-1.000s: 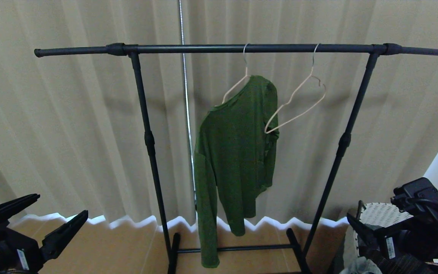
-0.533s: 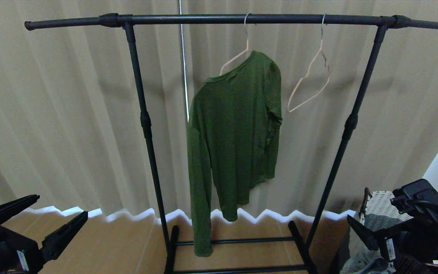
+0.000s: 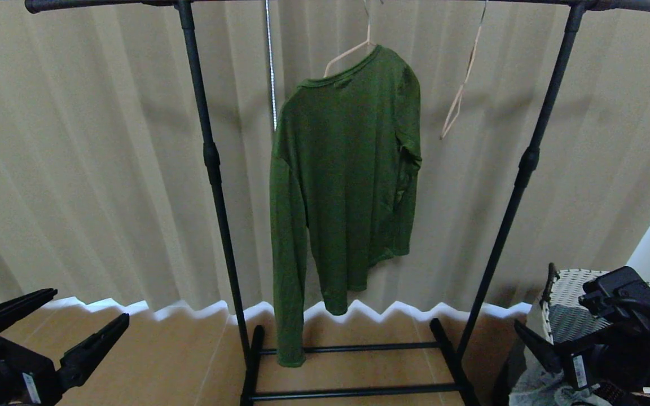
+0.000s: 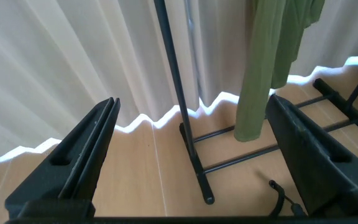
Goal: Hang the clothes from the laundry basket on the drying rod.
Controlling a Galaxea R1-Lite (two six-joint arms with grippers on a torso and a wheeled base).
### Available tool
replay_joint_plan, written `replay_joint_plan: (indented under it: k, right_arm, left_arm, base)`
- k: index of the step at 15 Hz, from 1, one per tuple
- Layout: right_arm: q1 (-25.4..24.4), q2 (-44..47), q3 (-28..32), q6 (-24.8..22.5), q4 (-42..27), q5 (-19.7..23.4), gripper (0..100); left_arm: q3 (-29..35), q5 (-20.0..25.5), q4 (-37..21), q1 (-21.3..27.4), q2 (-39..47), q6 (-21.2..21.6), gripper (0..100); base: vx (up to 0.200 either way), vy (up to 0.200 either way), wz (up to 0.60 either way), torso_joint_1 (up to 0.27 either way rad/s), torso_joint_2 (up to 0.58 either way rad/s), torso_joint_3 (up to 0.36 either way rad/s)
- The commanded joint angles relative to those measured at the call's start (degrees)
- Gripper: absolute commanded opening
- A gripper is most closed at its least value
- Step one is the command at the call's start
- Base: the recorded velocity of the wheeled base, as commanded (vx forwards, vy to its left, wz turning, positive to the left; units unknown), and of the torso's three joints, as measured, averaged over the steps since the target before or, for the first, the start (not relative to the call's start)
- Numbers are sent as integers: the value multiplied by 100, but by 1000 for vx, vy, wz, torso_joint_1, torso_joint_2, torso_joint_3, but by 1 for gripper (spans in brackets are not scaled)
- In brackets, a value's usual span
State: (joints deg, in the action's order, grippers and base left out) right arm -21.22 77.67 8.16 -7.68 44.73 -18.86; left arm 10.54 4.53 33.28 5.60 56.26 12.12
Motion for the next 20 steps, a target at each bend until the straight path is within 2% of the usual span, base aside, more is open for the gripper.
replay_joint_plan:
  k: [1,3,7,19,20]
  right_arm:
    - [-5,12,-7,12,1,14,100]
    - [4,12,-7,12,1,31,100]
    - [4,12,-25,21,1,40,100]
    - [-5,3,-51,21,1,49,100]
    - [-5,3,-77,12,1,49,100]
  left_arm:
    - [9,4,3,12,-62,1,100]
    - [18,4,3,12,-45,1,100]
    - [-44,4,-6,3,-62,265,100]
    - [-132,4,-6,3,-54,318,100]
    - [-149,4,-6,3,-54,361,100]
  base:
    - [0,0,0,0,0,0]
    - [0,0,0,0,0,0]
    - [0,0,0,0,0,0]
    - [0,-200,0,4,4,4]
    - [0,0,0,0,0,0]
